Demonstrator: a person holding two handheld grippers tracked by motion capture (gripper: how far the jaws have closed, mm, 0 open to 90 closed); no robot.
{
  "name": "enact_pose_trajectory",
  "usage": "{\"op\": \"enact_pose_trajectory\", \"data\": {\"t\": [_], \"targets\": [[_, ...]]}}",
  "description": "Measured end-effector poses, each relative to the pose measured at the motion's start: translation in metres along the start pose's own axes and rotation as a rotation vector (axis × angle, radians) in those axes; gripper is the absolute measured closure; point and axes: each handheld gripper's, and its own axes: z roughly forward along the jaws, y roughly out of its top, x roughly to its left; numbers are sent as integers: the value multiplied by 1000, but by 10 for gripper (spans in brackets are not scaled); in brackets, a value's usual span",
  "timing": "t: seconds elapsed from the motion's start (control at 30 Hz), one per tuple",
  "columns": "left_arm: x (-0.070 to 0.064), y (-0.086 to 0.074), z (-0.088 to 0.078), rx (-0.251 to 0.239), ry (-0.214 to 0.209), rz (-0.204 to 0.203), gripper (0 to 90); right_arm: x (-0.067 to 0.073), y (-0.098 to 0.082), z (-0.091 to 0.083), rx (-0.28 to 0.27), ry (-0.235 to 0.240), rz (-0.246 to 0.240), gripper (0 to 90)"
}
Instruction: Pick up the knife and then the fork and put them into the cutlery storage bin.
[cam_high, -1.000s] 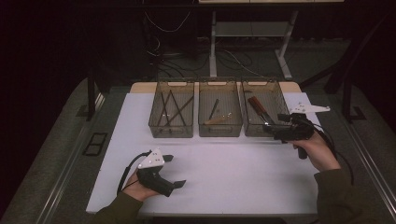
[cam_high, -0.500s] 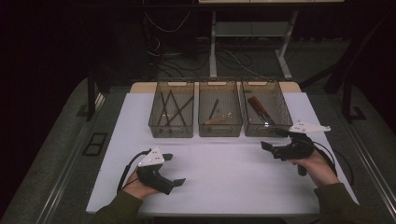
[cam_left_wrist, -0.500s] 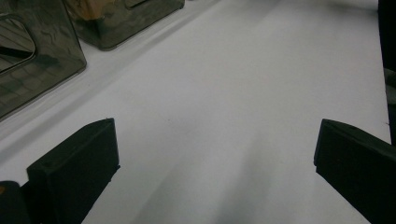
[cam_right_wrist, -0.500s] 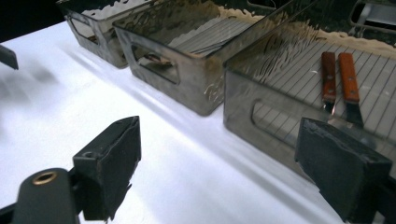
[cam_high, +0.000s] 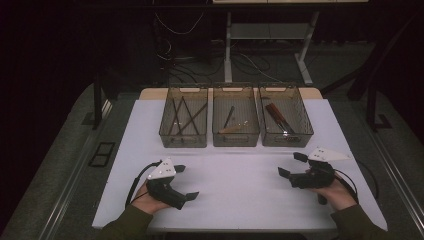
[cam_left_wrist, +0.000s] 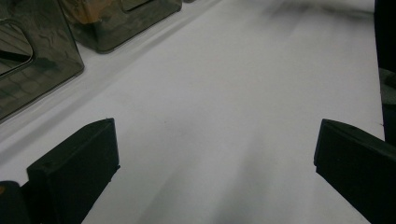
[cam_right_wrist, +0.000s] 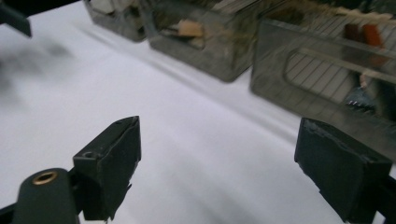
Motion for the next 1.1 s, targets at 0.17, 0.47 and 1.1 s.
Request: {"op": "enact_pose_trajectory", "data": {"t": [0.17, 0.47, 1.1], "targets": [[0, 0, 0, -4, 0, -3, 0, 9, -10, -2, 23, 16, -11, 148], [-1, 0, 0, -3, -3, 1, 0, 18, -24, -8, 43, 33, -29, 148], [-3, 0, 1, 7, -4, 9, 0, 24, -26, -6, 59, 59, -61, 148]]}}
